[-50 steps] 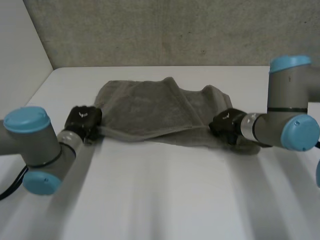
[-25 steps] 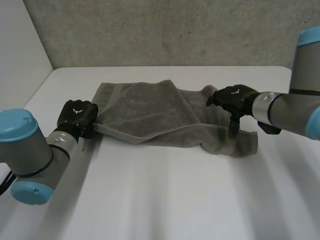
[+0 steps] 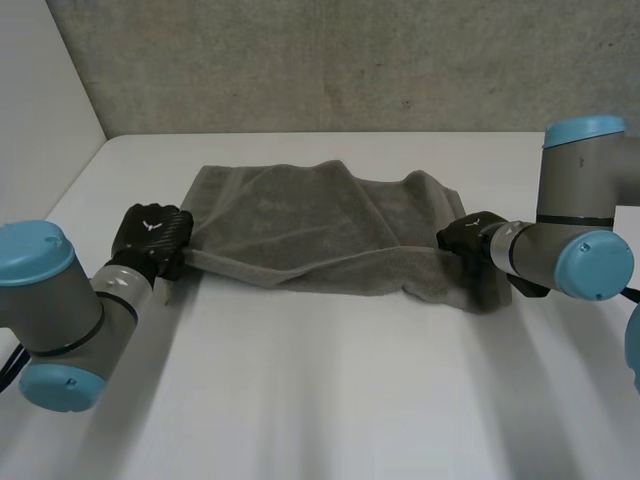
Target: Fold the towel.
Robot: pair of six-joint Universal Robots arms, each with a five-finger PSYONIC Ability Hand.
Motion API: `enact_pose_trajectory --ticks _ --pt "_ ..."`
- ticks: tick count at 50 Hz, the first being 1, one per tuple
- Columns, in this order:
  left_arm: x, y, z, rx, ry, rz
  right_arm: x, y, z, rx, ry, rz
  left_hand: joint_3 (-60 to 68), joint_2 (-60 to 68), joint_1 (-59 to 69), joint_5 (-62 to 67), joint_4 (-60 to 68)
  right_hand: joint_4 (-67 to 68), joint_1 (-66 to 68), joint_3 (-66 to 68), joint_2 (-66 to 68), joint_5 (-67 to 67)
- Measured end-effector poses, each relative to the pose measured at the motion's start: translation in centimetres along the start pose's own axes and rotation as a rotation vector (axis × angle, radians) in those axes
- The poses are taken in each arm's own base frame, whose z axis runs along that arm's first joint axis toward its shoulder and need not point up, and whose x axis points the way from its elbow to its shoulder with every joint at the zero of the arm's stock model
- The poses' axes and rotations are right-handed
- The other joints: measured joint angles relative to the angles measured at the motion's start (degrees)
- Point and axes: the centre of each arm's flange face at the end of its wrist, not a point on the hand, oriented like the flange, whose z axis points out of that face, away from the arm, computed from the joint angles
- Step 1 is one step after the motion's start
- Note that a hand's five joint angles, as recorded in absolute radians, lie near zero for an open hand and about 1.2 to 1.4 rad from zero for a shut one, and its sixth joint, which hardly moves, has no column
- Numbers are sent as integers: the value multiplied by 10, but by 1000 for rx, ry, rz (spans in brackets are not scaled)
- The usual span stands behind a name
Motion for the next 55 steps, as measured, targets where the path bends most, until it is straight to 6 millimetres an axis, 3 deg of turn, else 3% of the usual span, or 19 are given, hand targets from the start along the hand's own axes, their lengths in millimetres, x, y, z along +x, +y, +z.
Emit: enact_pose_trajectory --ticks 2,7,16,17,31,37,42,47,55 --pt "-1 0 0 0 -3 0 0 -2 -3 5 -4 8 0 0 0 0 0 58 52 58 55 60" --pt "-5 -3 0 1 -13 0 2 -12 -21 37 -22 32 0 0 0 0 0 68 54 67 56 67" --pt "-14 -21 -12 29 -29 6 13 -30 -76 110 -29 47 0 0 0 0 0 69 54 67 56 67" --pt "-16 -25 -17 34 -34 7 14 -31 -88 121 -26 46 0 0 0 0 0 69 54 67 56 67" --pt "-25 -49 -78 89 -83 23 10 -12 -166 138 3 -33 0 0 0 0 0 70 54 67 56 67" --pt "-26 -62 -103 150 -97 34 17 -9 -198 192 49 -52 0 0 0 0 0 70 54 67 56 67" --pt "-24 -66 -108 179 -67 41 29 -10 -209 242 64 -39 0 0 0 0 0 70 54 70 56 67" --pt "-25 -64 -100 175 -46 41 36 -9 -205 260 49 -30 0 0 0 0 0 70 54 70 56 67" --pt "-32 -53 -59 124 -33 31 52 -1 -157 213 1 2 1 0 0 0 0 70 54 70 56 67"
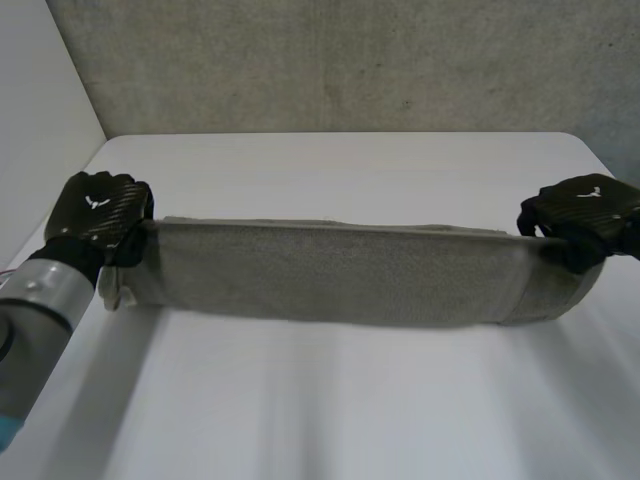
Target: Fold the towel.
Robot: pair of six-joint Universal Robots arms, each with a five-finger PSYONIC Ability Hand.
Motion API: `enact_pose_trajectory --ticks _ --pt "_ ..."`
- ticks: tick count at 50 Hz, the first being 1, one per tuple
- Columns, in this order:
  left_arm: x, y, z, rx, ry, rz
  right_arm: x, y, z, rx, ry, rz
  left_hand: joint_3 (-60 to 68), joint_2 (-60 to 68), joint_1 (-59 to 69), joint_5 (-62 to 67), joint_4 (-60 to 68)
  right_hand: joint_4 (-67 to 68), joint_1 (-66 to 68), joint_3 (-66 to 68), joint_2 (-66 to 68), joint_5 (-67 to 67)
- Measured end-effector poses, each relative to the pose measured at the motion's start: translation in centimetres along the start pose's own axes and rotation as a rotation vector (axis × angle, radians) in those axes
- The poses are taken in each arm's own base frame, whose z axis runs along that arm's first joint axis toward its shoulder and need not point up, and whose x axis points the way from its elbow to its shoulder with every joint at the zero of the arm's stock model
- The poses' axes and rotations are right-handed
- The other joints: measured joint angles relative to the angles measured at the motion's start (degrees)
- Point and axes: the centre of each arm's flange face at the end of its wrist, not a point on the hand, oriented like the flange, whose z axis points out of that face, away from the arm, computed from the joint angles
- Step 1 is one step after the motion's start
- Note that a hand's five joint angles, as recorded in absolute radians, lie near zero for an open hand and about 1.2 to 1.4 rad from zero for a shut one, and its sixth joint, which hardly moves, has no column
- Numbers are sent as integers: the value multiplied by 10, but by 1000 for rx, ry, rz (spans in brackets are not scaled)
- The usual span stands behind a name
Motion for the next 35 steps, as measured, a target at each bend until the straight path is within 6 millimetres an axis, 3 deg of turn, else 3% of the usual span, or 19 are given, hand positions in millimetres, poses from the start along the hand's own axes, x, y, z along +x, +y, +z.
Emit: enact_pose_trajectory --ticks 12,19,30,32,34,35 --pt "0 37 85 -53 22 -12 7 8 91 -1 30 -82 1 1 0 0 0 0 0 0 5 4" --pt "10 55 129 -59 51 -14 13 9 143 57 63 -97 1 1 0 4 0 0 0 0 5 9" --pt "18 82 169 -87 46 -16 28 20 191 85 144 -107 1 0 -1 5 0 -1 -1 -1 3 9" --pt "18 85 172 -92 43 -17 28 22 195 84 152 -109 -120 -134 -129 -119 -125 -133 -130 -132 -131 -129" --pt "18 87 174 -95 40 -17 27 24 199 80 160 -111 -351 -370 -355 -357 -362 -356 -356 -355 -361 -361" --pt "18 86 174 -94 39 -17 27 24 200 79 162 -111 -399 -409 -392 -399 -403 -424 -424 -423 -431 -435"
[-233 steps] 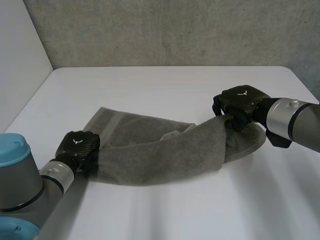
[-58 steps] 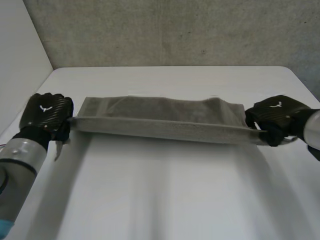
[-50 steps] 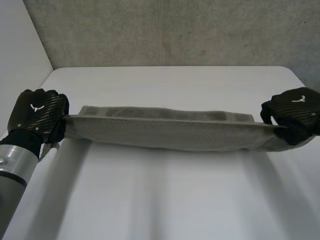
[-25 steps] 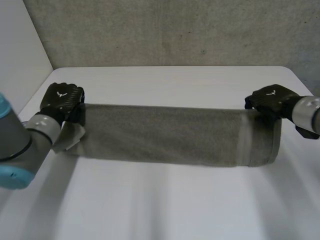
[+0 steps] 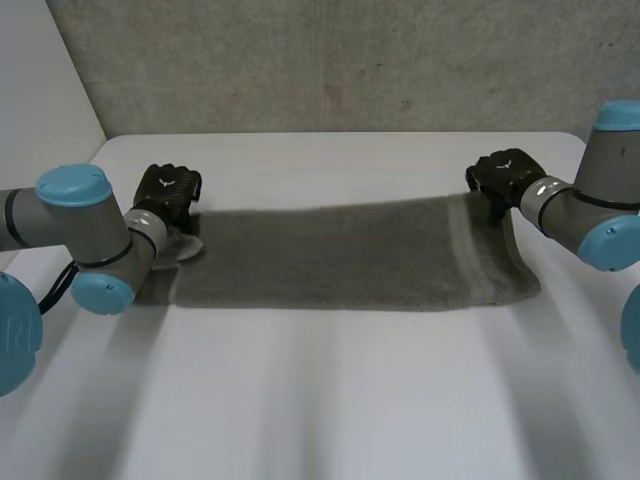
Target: Fold the towel.
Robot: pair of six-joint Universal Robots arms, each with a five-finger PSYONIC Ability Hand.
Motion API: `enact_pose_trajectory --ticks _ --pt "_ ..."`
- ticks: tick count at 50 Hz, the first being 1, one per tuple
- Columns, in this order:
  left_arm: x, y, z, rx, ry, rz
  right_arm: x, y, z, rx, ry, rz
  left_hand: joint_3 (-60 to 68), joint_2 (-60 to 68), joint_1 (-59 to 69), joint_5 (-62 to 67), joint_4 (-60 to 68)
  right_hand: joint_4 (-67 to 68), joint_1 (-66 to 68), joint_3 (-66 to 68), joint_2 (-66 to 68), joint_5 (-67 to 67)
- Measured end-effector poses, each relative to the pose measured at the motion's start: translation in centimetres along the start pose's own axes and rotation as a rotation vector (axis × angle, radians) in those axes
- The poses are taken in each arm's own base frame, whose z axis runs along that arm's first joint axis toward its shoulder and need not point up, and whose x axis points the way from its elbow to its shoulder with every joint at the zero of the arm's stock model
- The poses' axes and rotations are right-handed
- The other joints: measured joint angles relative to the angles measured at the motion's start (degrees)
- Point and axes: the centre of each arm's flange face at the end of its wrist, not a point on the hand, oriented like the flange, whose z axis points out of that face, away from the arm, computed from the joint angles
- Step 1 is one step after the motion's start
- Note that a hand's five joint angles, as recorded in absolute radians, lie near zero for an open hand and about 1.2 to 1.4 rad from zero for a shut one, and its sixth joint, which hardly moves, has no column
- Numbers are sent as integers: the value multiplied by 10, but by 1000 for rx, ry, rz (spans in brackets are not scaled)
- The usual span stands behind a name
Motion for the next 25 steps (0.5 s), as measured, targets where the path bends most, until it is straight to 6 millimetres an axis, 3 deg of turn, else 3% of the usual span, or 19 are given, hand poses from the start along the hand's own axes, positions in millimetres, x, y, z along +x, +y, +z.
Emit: enact_pose_trajectory --ticks 2,4,10,18,21,25 --pt "-1 -2 1 4 -4 0 -1 0 1 -5 8 -1 -84 -81 -84 -98 -90 -163 -158 -162 -158 -172" --pt "-3 -6 1 12 -9 0 -3 -2 0 -8 11 1 -108 -106 -101 -128 -114 -197 -196 -200 -188 -200" --pt "-13 -36 -3 75 -32 2 -5 -21 -11 -2 9 19 -128 -126 -115 -156 -138 -199 -206 -203 -188 -200" --pt "-32 -101 -20 206 -65 -22 -2 -66 -53 30 -8 80 -145 -145 -128 -179 -154 -199 -206 -203 -188 -200" --pt "-35 -112 -29 219 -62 -47 -3 -77 -71 35 -15 94 -159 -156 -131 -185 -165 -199 -207 -203 -188 -200" --pt "-36 -112 -39 194 -49 -69 -7 -80 -88 23 -27 103 -175 -172 -131 -200 -182 -199 -207 -203 -188 -200"
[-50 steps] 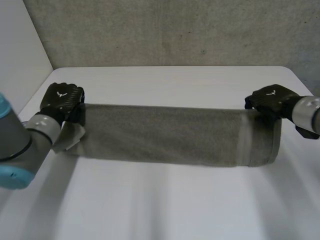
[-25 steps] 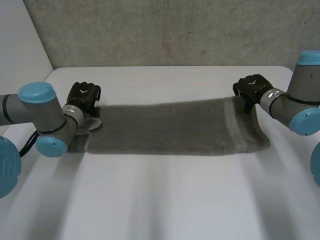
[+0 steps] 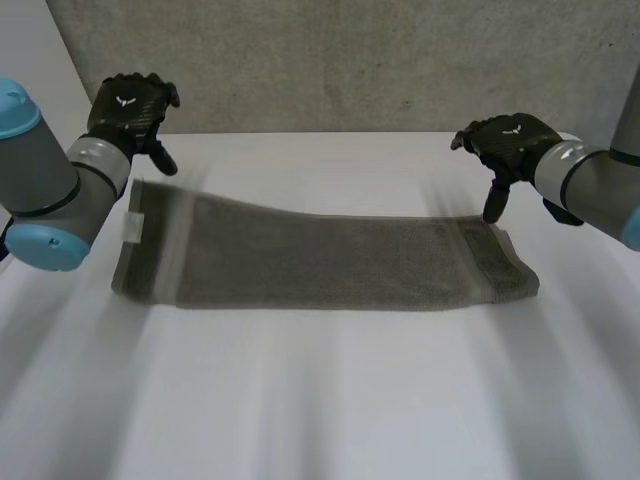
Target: Fold the towel.
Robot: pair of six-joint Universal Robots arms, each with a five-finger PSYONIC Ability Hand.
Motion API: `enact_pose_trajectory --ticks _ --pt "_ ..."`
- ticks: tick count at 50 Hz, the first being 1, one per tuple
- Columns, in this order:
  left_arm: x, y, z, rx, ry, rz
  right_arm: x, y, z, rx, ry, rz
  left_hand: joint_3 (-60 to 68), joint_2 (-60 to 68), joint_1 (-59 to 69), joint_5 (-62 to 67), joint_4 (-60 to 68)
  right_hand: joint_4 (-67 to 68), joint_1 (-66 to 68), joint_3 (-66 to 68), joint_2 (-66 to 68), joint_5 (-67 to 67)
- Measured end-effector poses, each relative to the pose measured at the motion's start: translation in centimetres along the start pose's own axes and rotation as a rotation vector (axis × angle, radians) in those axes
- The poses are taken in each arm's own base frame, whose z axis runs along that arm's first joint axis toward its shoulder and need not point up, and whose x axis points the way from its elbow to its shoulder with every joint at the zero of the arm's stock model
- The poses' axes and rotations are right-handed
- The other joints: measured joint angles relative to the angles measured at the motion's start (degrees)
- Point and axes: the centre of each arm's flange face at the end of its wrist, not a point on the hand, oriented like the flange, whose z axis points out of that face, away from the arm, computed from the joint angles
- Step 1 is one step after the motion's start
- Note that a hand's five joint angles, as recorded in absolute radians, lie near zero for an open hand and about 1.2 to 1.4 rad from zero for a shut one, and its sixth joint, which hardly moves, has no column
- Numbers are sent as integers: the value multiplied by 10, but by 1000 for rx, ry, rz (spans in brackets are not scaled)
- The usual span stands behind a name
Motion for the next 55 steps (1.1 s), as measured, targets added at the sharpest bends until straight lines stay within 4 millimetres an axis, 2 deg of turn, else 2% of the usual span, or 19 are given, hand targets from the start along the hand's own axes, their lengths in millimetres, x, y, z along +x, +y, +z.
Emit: enact_pose_trajectory --ticks 3,8,12,17,20,26,33,39,44,52,55 --pt "-1 9 -9 -51 11 -13 -5 4 -14 -23 -13 3 5 6 1 13 6 0 0 0 0 0" --pt "-8 34 -19 -149 12 -23 -13 14 -29 -51 -32 4 134 139 103 162 135 0 0 -2 0 0" --pt "-16 59 -23 -224 -3 -20 -21 25 -39 -71 -51 8 98 98 58 106 96 0 0 -2 0 0" --pt "-22 75 -27 -276 -24 -11 -29 34 -45 -85 -63 13 89 88 50 91 86 0 0 -2 0 0" --pt "-24 75 -33 -289 -38 -8 -31 39 -47 -90 -63 15 89 87 50 88 85 0 0 -2 0 0" --pt "-19 61 -54 -291 -57 -7 -25 53 -45 -102 -38 26 83 85 47 84 80 0 0 -2 0 0" --pt "5 41 -88 -235 -33 4 -13 84 -32 -149 -7 56 81 83 45 83 80 0 0 -2 0 0" --pt "26 38 -111 -140 -35 29 -5 109 -20 -183 5 78 81 83 45 82 79 4 11 4 6 6" --pt "31 44 -119 -95 -73 44 -7 121 -13 -193 -8 88 81 82 45 81 79 72 83 79 82 90" --pt "31 53 -120 -89 -103 48 -12 136 -4 -197 -21 91 81 82 45 80 79 136 141 140 141 151" --pt "31 55 -120 -95 -105 47 -12 140 0 -196 -17 89 81 82 45 80 79 313 333 318 335 327"
